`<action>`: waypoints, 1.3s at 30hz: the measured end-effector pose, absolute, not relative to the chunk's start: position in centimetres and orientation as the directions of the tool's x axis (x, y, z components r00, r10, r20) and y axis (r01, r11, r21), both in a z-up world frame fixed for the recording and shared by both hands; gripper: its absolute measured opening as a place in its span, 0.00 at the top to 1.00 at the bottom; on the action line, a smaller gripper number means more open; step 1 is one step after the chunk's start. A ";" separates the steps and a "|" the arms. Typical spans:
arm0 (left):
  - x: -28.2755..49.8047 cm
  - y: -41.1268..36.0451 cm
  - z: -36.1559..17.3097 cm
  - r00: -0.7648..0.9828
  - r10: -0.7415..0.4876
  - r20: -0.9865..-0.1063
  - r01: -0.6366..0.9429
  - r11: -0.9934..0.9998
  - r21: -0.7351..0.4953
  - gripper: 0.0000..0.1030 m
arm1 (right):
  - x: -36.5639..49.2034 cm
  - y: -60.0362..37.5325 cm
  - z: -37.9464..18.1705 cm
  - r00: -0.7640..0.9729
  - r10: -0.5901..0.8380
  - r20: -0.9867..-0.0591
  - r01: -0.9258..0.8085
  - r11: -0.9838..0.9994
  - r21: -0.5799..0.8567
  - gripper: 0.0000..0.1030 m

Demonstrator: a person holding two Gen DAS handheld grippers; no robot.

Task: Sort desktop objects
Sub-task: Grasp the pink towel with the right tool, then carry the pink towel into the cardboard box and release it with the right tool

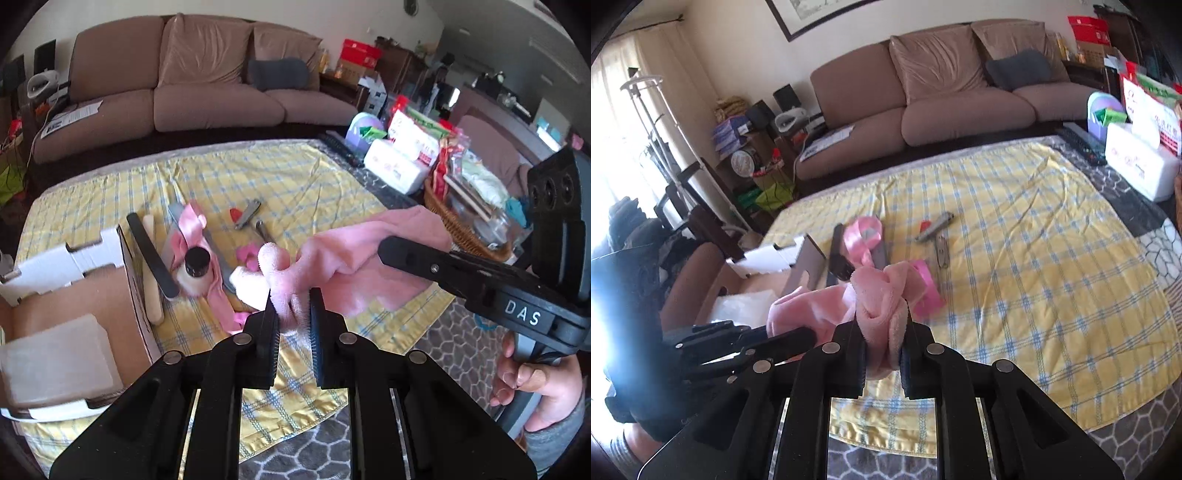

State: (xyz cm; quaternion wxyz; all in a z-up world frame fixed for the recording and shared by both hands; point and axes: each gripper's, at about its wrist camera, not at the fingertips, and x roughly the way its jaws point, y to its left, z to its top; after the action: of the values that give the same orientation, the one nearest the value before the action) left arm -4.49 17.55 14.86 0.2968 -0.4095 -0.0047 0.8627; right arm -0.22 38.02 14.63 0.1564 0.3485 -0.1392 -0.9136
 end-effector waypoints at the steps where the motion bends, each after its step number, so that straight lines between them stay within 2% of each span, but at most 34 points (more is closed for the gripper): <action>1: -4.8 17.4 16.1 -0.494 0.517 -0.699 -0.512 -0.823 -0.247 0.87 | -0.1 37.9 15.9 -0.714 -0.383 -0.586 0.194 -0.912 0.360 0.87; 8: -6.0 14.6 22.9 -0.539 0.519 -0.663 -0.521 -0.824 -0.222 0.87 | -0.7 35.5 21.8 -0.690 -0.399 -0.604 0.252 -0.915 0.316 0.87; 17: -6.9 2.9 23.8 -0.577 0.411 -0.705 -0.417 -0.891 -0.178 0.87 | -3.9 25.5 23.0 -0.587 -0.558 -0.586 0.390 -0.830 0.399 0.87; 21: -8.3 -2.6 21.7 -0.573 0.341 -0.745 -0.345 -0.925 -0.158 0.86 | -6.7 19.3 21.1 -0.519 -0.610 -0.598 0.426 -0.792 0.438 0.87; 28: -11.8 -7.9 14.9 -0.492 0.257 -0.832 -0.262 -0.955 -0.140 0.86 | -12.0 11.5 13.9 -0.382 -0.630 -0.677 0.398 -0.773 0.495 0.86; 33: -14.1 -8.6 10.3 -0.423 0.214 -0.881 -0.243 -0.963 -0.117 0.84 | -14.8 9.9 9.4 -0.329 -0.561 -0.759 0.354 -0.819 0.452 0.86; 36: -15.0 -8.7 8.7 -0.415 0.176 -0.893 -0.226 -0.970 -0.086 0.83 | -16.3 9.9 7.3 -0.325 -0.480 -0.815 0.330 -0.865 0.378 0.86; 39: -15.6 -9.1 8.0 -0.421 0.162 -0.892 -0.212 -0.974 -0.077 0.76 | -17.3 10.6 5.9 -0.330 -0.403 -0.854 0.312 -0.900 0.305 0.86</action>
State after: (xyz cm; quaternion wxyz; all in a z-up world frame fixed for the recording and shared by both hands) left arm -15.58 -9.10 8.04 0.1110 -0.5263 0.0237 0.8427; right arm -17.32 10.65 5.95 0.2196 0.5357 -0.0427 -0.8143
